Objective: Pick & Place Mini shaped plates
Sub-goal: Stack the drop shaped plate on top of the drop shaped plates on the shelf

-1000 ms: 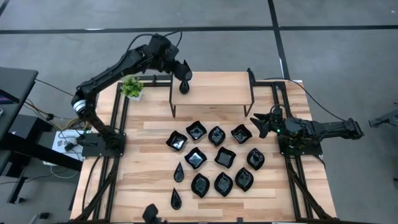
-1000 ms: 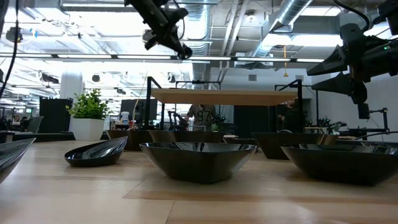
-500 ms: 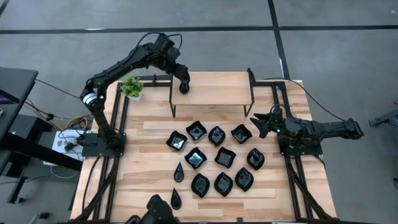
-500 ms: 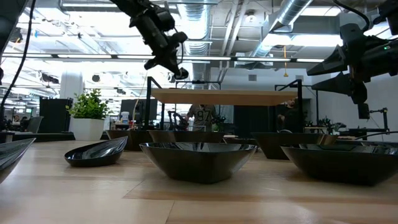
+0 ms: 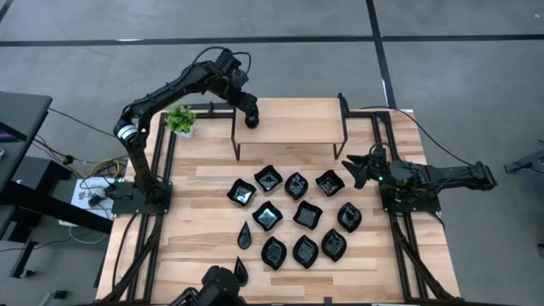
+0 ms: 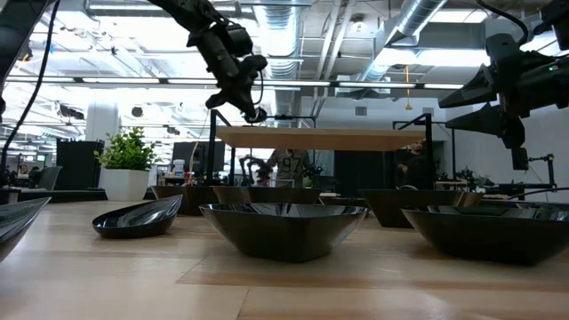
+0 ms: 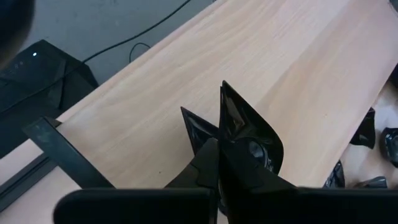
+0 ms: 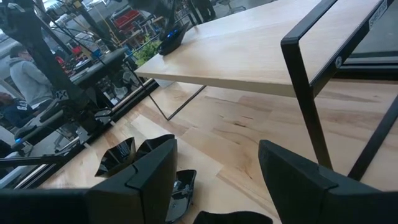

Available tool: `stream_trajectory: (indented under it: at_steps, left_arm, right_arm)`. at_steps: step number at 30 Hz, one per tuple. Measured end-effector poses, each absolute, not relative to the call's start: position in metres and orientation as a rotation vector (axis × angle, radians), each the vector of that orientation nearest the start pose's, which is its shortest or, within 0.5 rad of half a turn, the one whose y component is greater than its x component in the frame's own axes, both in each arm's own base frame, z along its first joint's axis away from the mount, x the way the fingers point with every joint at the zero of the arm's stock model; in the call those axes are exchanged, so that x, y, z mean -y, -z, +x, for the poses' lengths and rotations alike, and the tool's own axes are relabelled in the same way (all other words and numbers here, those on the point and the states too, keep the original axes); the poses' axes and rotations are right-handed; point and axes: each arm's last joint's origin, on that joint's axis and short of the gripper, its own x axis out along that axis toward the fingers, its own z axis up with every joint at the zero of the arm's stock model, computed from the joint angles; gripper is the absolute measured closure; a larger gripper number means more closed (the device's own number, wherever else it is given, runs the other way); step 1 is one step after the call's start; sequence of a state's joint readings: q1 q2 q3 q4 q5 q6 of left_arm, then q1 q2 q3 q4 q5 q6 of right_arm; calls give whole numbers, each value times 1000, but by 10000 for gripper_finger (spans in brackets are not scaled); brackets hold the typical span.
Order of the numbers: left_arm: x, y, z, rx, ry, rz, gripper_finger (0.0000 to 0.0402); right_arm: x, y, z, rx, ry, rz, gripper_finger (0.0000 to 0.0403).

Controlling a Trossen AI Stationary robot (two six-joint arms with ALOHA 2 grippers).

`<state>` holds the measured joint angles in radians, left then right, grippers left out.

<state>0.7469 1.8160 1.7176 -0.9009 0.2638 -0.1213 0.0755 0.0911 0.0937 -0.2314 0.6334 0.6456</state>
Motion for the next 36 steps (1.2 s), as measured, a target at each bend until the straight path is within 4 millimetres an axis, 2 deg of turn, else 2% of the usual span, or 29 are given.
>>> stream_trajectory:
  at_steps: [18,24,36]
  left_arm:
    - [-259,-314,286,-858,-539,-599,398]
    - [-257,-301,286,-883,-541,-638,398]
    - [-257,-302,288,-845,-498,-687,398]
  right_arm:
    - [10,-167,92,-31,603,546,182]
    - [10,-167,92,-31,603,546,182]
    - [10,-167,92,-30,603,546,182]
